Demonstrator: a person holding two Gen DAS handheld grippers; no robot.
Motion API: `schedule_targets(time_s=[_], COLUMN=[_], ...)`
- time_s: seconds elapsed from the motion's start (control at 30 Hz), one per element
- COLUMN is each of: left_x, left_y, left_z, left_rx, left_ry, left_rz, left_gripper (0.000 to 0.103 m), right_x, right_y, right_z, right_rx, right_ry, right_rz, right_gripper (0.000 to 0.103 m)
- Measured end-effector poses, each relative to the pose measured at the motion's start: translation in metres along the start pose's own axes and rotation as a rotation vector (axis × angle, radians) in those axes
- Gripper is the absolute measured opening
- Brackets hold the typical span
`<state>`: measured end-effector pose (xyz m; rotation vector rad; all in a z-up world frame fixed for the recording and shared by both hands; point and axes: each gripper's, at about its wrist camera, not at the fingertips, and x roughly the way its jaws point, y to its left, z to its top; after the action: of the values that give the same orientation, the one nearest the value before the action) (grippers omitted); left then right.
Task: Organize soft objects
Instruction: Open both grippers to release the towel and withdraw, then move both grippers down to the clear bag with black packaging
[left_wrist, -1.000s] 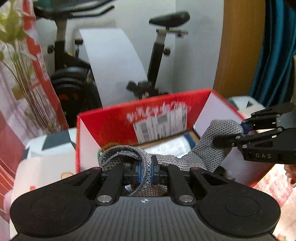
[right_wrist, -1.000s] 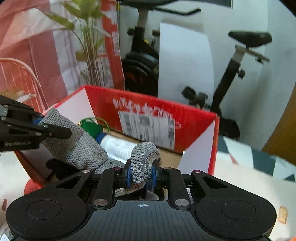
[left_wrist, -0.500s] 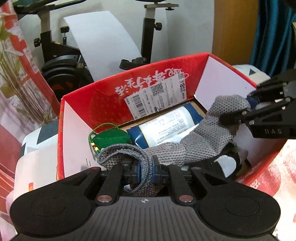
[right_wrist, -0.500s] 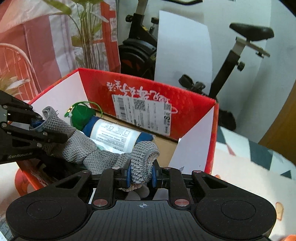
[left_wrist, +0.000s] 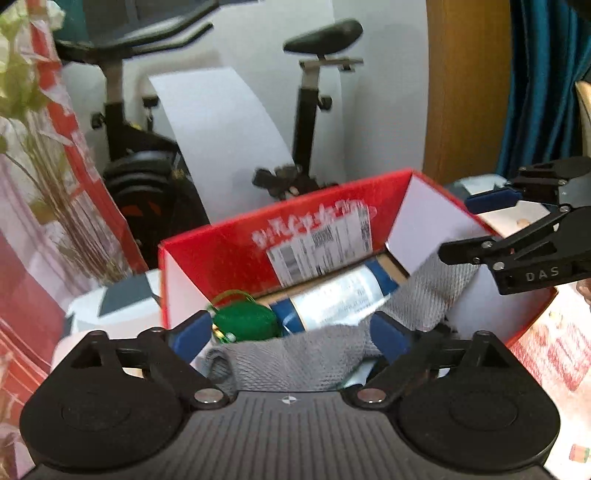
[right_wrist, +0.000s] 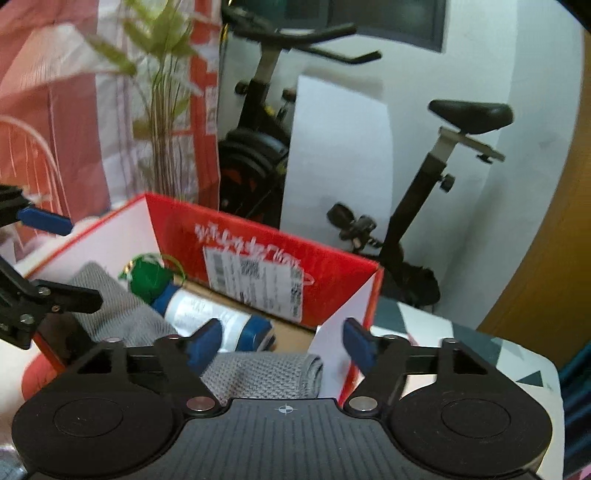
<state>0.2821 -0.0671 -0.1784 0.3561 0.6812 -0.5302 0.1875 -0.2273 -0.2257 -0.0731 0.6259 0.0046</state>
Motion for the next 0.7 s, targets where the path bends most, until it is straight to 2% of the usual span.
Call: schedule_targets(time_s=[0.07,0.13,0.2,0.27,0.43,0.53,0.7], left_x=[-0.012,-0.023,-0.037,-0.048,-0.073,-0.084,-0.093], left_y=[0.003,0.006,0.007,0.005,-0.004,-0.003,-0.006], left_z=[0.000,-0.003,-0.011,-0.020,-0.051,-0.074,-0.117], left_rx=[-0.030,-0.067,-0.110,-0.141,-0.142,-0.179,-0.221], left_ry=[-0.027,-0.047,-0.074,-0.080,-0.078,-0.034,0.068], left_rz=[-0.002,-0.011,-0.006,0.028,0.100,0.077,0.059], left_gripper=[0.103,0.103,0.103,0.103,0.103,0.103,0.103], right_x=[-0.012,-0.026,-0.040,-0.054,-0.084,-0.096,-0.097], right_y=[-0.001,0.000,0.001,0.002,0.015,0.023,0.038], right_z=[0.000,-0.002,-0.006,-0.012,-0.035,-0.055,-0.095], right_rx=[0.019,0.040,0.058,0.087,0.119,0.143,0.174], right_ry=[-0.027,-0.052,-0.081,-0.114,-0.154,-0.125,0.010], right_rz=[-0.002,-0.003,0.008,0.022,0.037,0.078,0.088], right_gripper=[0.089,0.094,0.103,0.103,0.103,0.103,0.103])
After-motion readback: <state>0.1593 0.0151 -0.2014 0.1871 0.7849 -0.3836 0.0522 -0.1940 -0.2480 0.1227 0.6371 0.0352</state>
